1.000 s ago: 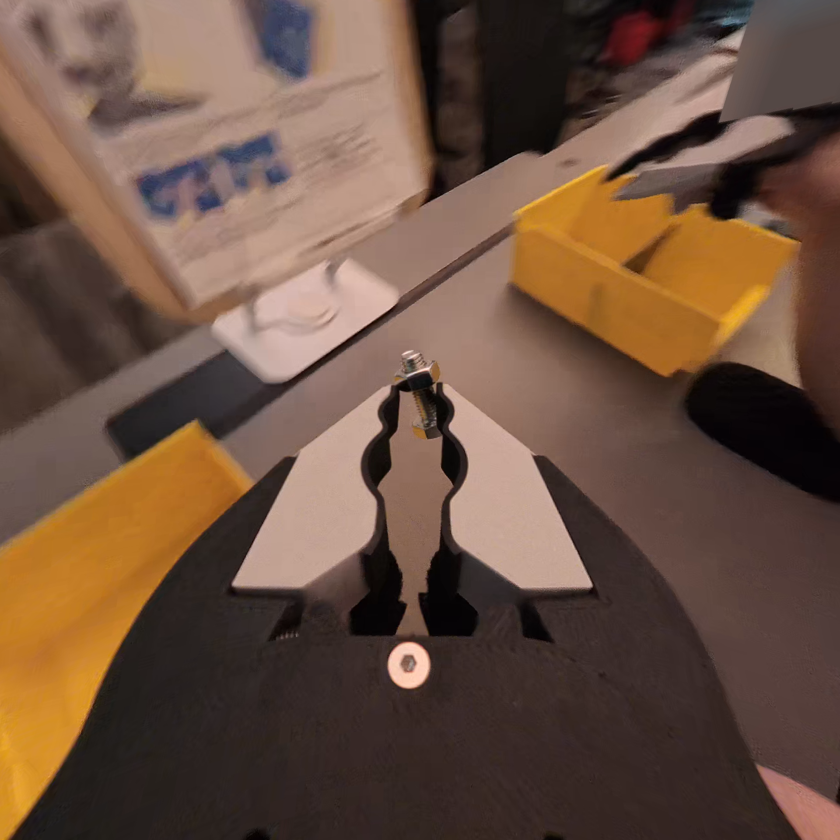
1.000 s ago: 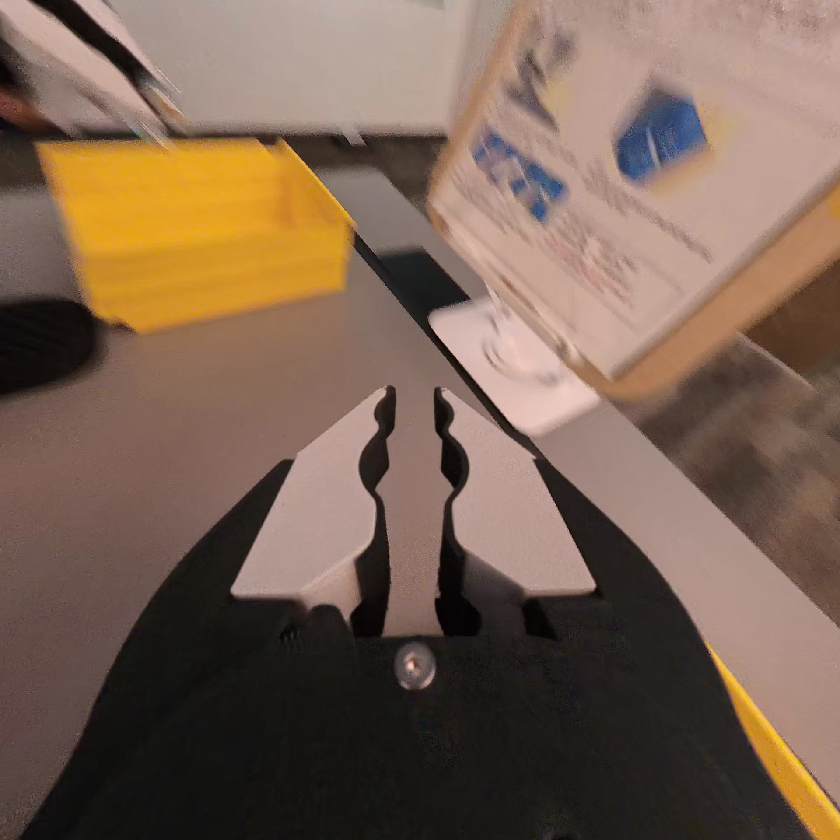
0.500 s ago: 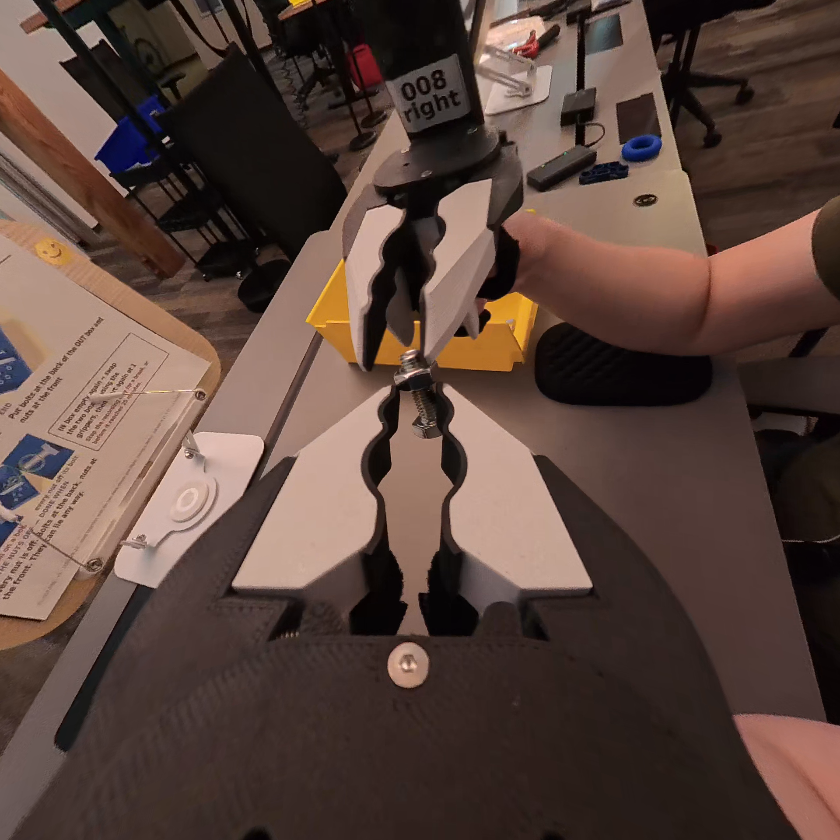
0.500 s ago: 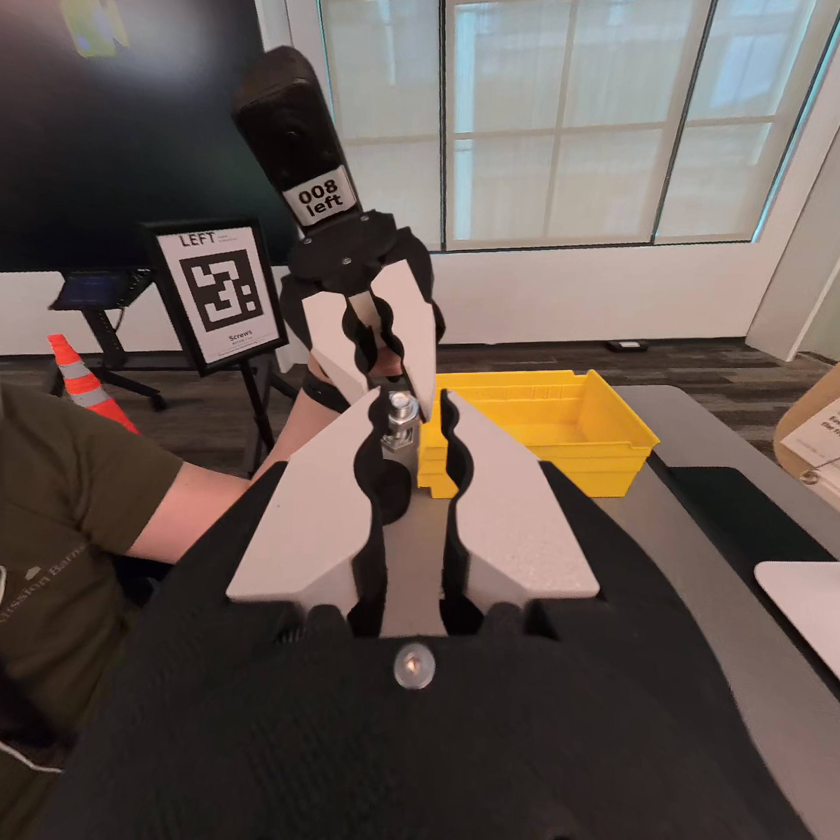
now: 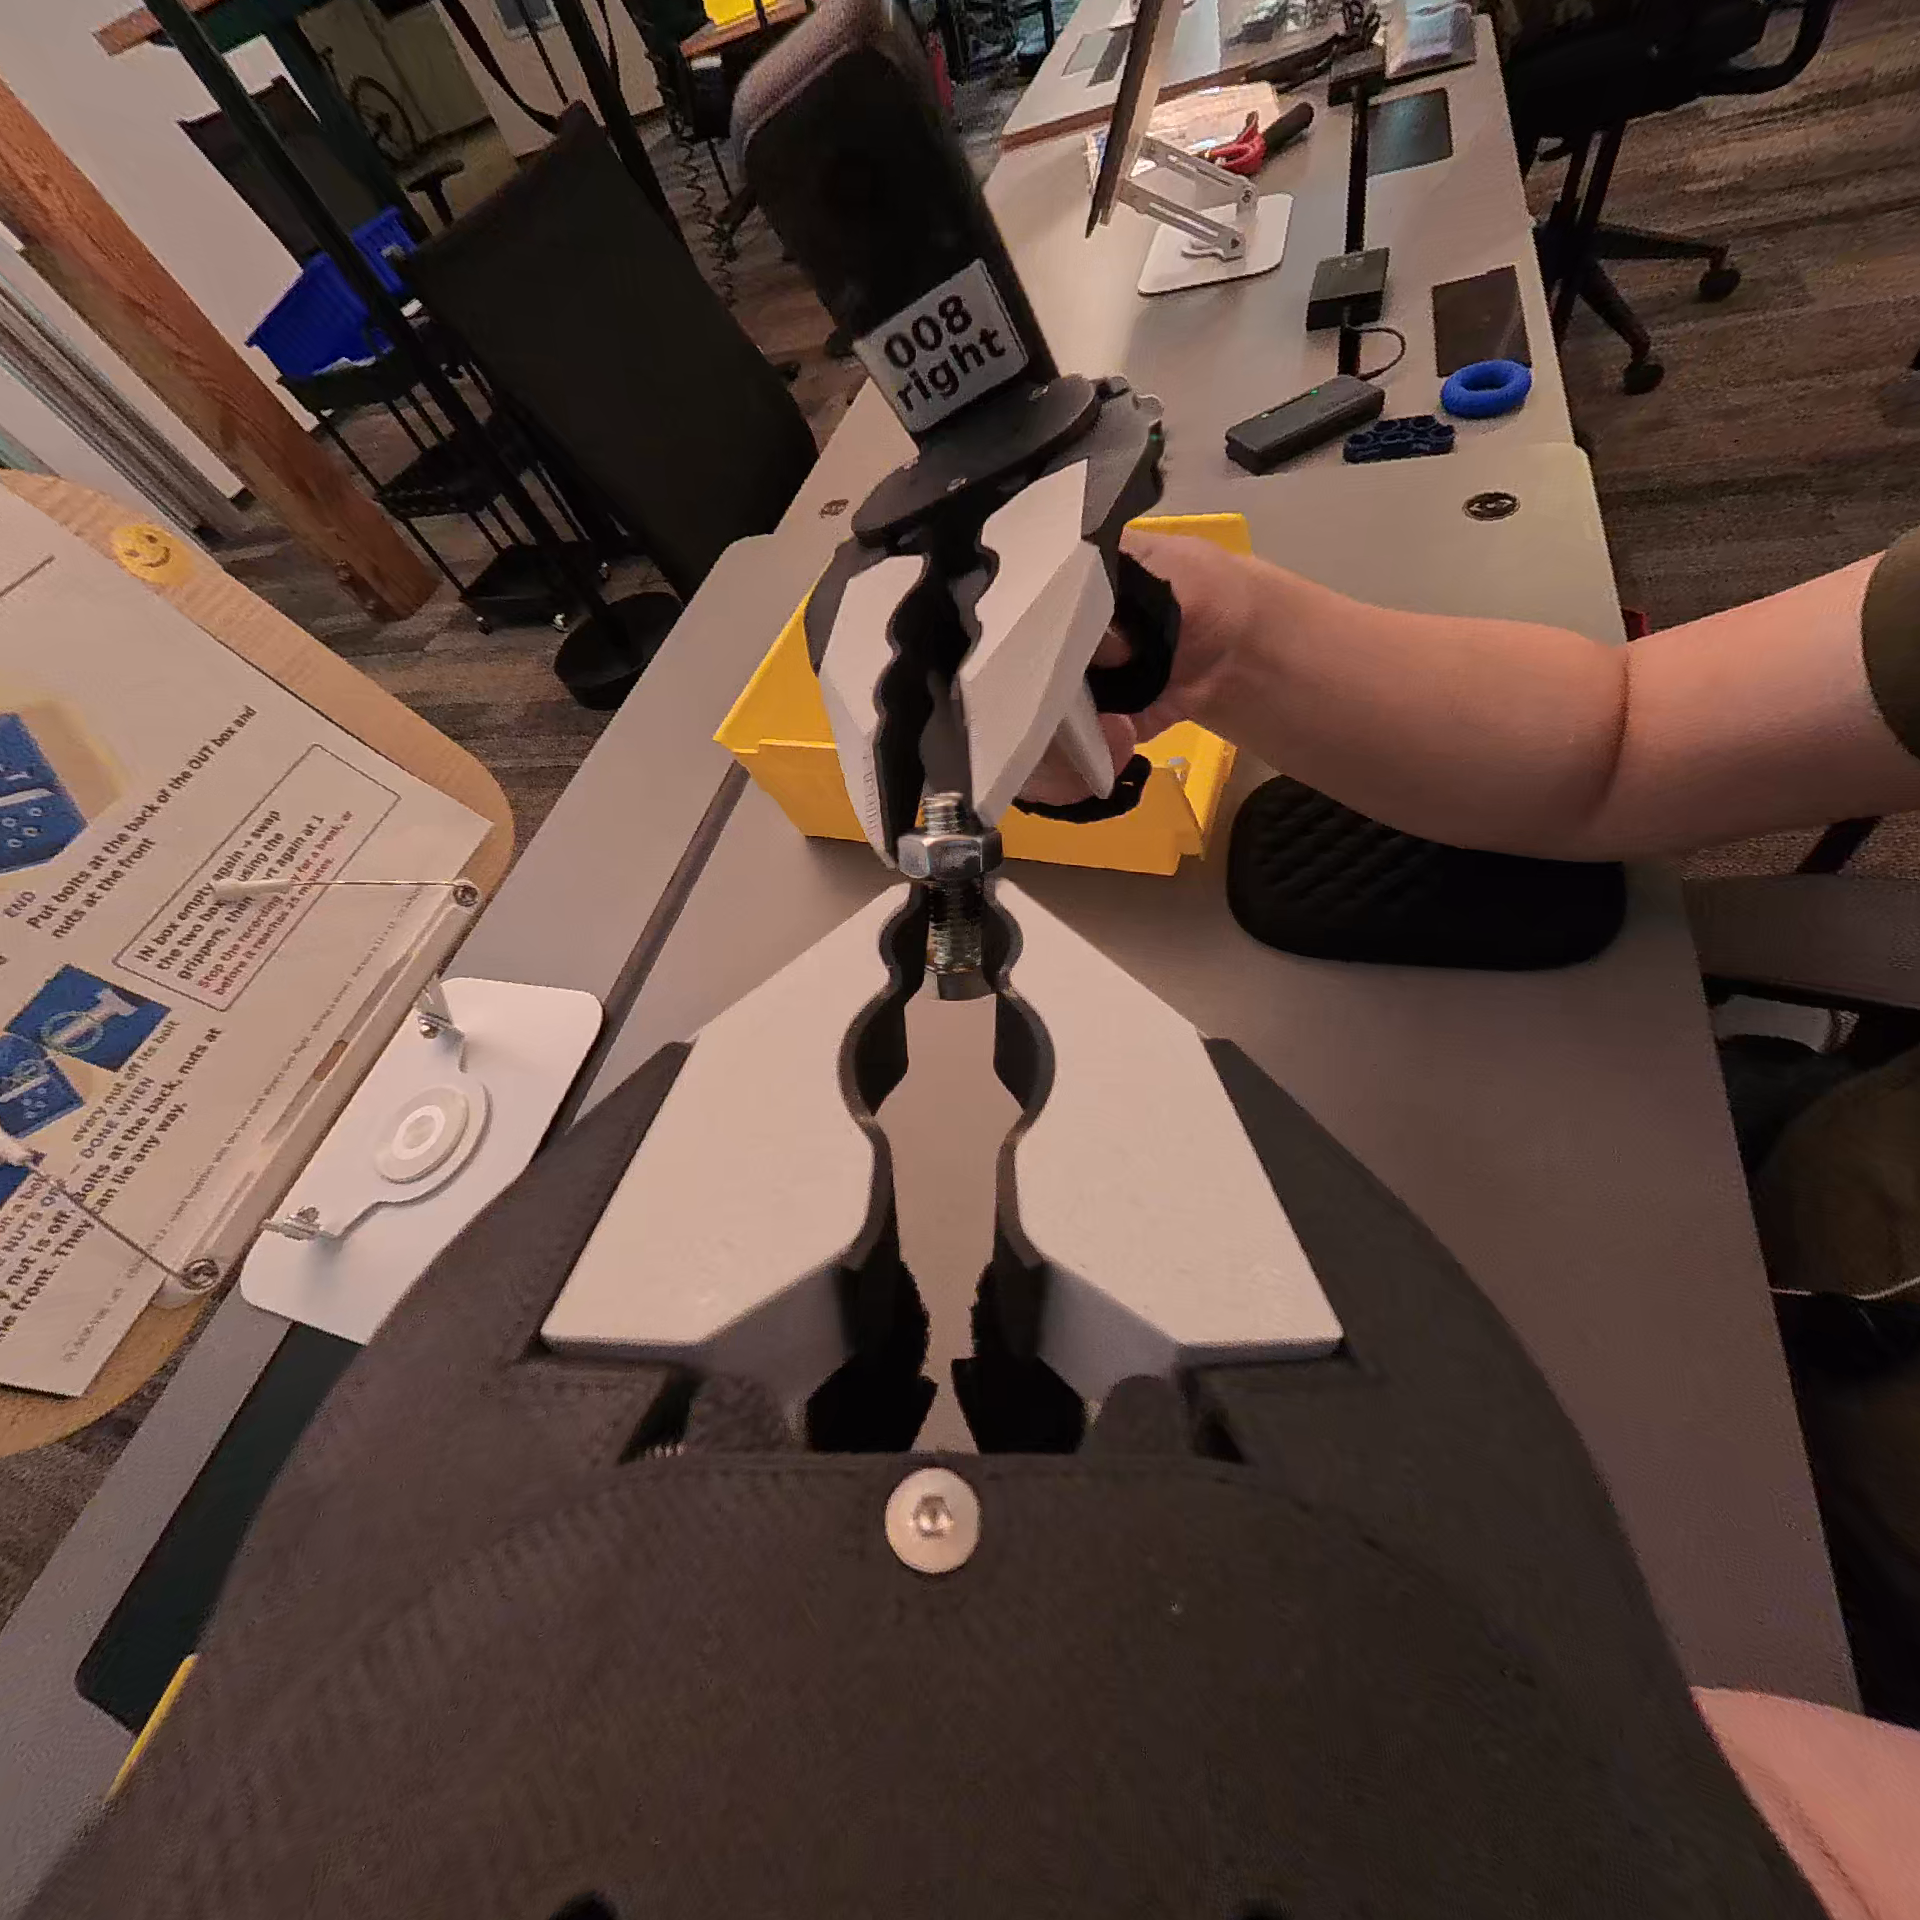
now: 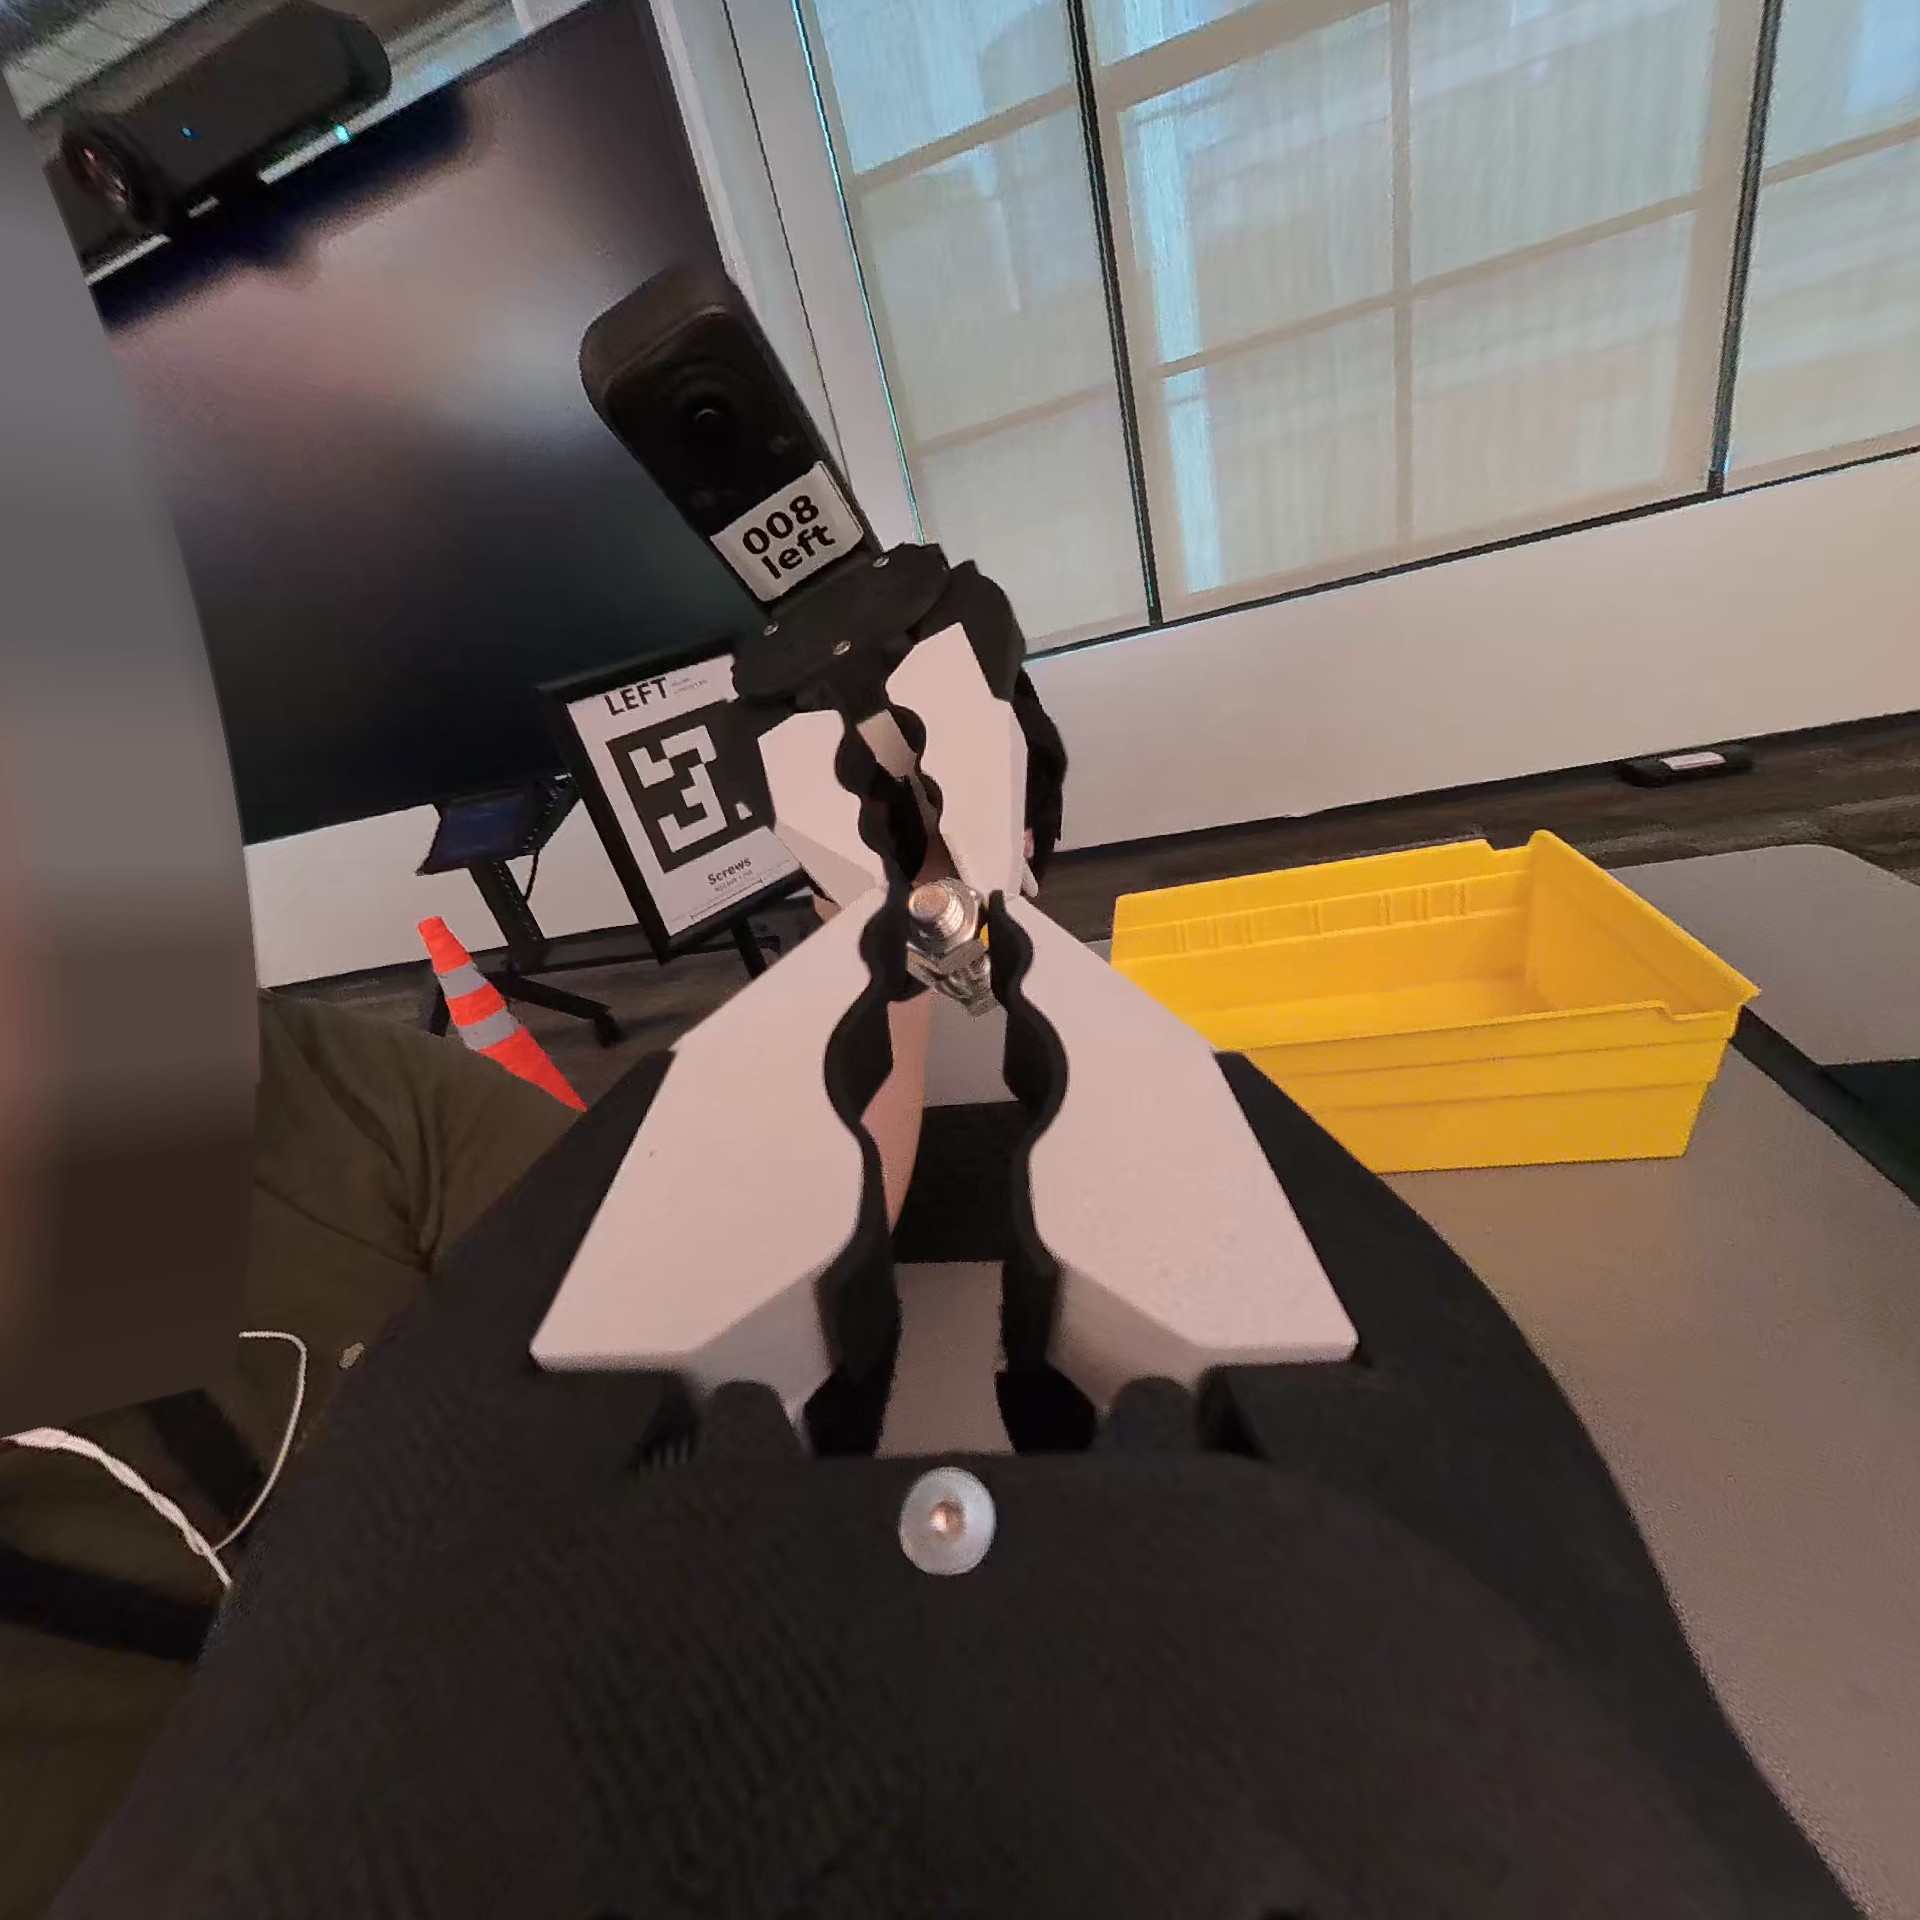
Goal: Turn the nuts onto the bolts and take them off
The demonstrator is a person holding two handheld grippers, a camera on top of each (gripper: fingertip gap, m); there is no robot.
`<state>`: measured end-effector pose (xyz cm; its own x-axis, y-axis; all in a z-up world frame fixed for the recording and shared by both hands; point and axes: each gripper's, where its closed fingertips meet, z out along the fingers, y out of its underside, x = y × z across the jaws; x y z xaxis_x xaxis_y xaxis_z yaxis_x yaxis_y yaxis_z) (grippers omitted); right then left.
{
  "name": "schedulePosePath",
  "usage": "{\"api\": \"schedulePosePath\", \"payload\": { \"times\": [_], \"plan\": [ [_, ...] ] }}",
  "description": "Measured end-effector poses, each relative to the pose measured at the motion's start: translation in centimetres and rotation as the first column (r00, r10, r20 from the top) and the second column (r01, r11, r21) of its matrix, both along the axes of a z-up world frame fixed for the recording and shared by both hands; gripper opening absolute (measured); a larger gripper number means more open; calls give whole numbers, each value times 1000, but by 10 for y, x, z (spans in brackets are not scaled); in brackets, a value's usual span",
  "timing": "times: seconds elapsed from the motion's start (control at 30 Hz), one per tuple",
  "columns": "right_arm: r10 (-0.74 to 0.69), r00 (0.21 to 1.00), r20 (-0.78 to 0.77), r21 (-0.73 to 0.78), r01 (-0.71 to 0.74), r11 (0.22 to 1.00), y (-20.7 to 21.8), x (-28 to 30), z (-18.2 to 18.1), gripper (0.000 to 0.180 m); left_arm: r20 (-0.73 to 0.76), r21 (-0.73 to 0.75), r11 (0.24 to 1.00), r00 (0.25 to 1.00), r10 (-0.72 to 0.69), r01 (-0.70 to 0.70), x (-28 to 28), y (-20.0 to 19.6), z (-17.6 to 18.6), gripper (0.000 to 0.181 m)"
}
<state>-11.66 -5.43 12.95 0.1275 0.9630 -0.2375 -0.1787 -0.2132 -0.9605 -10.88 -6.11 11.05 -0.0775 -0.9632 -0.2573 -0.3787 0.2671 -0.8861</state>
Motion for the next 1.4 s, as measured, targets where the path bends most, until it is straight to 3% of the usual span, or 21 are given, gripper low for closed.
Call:
{"api": "schedulePosePath", "payload": {
  "times": [0.3, 0.47, 0.6, 0.93, 1.03, 1.17, 1.33, 1.4],
  "plan": [
    [-97, 995, 39, 86, 93, 992, 2, 5, 6, 12, 59, -92, 995, 998, -20, 25, 6, 0, 5, 9],
    [-129, 988, 83, 104, 120, 987, -1, 6, 7, 11, 52, -129, 992, 999, -2, 9, 11, 7, -1, 33],
    [-165, 979, 124, 117, 151, 982, 2, 7, 4, 12, 28, -137, 989, 998, -56, 59, 16, 1, -7, 12],
    [-188, 972, 144, 121, 171, 978, 4, 12, 3, 11, 42, -138, 988, 997, -67, 73, 24, 1, -10, 11],
    [-200, 976, 82, 155, 185, 970, 3, 13, 12, 12, 58, -98, 993, 997, -60, 65, 25, 1, -2, 9],
    [-180, 983, 27, 183, 172, 968, -4, 15, 23, 27, 92, -79, 995, 995, -46, 54, 23, 0, 7, 8],
    [-184, 979, 90, 222, 160, 962, -5, 8, 14, 27, 112, -144, 985, 990, -80, 96, 26, -6, 12, 8],
    [-175, 984, 41, 226, 162, 961, -5, 13, 20, 25, 117, -165, 977, 987, -114, 132, 27, -11, 13, 8]
  ]
}}
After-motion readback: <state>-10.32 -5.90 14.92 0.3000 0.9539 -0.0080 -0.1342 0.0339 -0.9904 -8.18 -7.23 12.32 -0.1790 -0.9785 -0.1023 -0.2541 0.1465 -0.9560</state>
